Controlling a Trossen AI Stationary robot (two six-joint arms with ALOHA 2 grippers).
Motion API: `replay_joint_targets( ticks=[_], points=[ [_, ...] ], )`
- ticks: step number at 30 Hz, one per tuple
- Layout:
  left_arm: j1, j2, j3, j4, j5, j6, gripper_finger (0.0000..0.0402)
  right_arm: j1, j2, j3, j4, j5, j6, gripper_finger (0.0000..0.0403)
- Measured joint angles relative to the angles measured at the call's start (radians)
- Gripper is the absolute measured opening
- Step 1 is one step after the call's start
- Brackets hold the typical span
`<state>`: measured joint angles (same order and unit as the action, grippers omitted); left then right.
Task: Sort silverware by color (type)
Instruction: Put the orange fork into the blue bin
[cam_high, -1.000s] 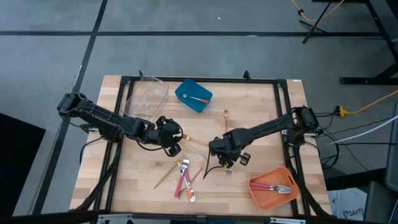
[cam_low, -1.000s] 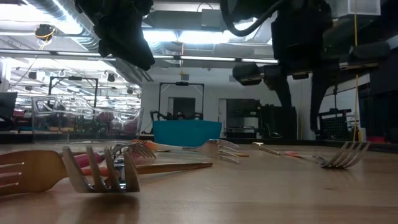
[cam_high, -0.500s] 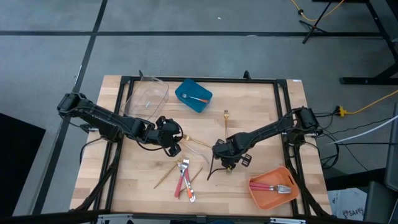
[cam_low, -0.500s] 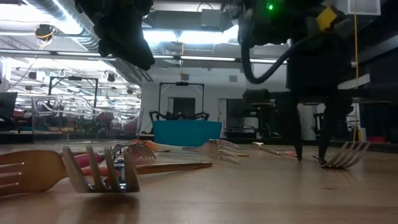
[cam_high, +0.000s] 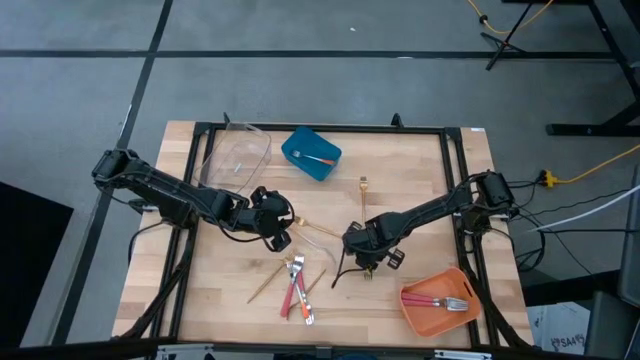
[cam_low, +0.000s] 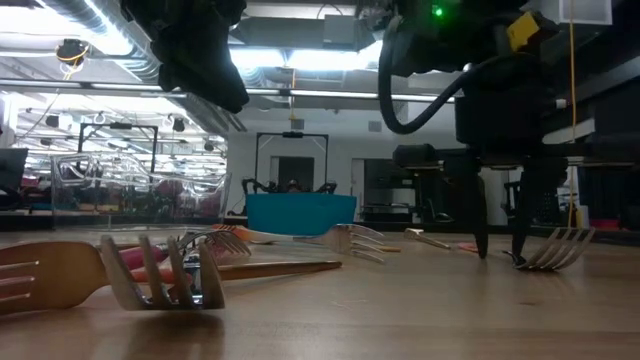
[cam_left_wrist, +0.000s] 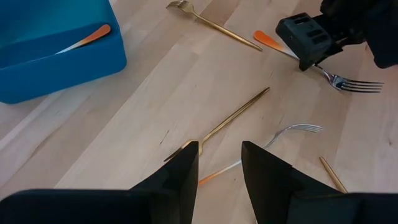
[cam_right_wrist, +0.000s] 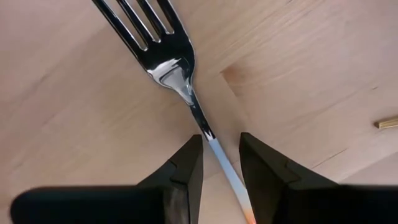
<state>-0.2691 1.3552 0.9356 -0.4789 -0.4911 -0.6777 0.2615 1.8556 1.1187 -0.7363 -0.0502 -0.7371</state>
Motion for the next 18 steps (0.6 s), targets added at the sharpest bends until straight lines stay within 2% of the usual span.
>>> replay_joint_targets(
  ticks=[5, 14, 18],
  points=[
    [0.000, 0.000, 0.000, 0.000, 0.000, 0.000, 0.0115, 0.000, 0.001, 0.000, 0.002, -0.006, -0.023, 0.0096],
    [0.000, 0.000, 0.000, 0.000, -0.001, 0.000, 0.0115, 0.000, 0.001, -0.001, 0.003, -0.012, -0.031, 0.0011],
    [0.000, 0.000, 0.000, 0.000, -0.002, 0.000, 0.0115, 0.000, 0.002, -0.001, 0.003, -0.012, -0.031, 0.0008]
  ],
)
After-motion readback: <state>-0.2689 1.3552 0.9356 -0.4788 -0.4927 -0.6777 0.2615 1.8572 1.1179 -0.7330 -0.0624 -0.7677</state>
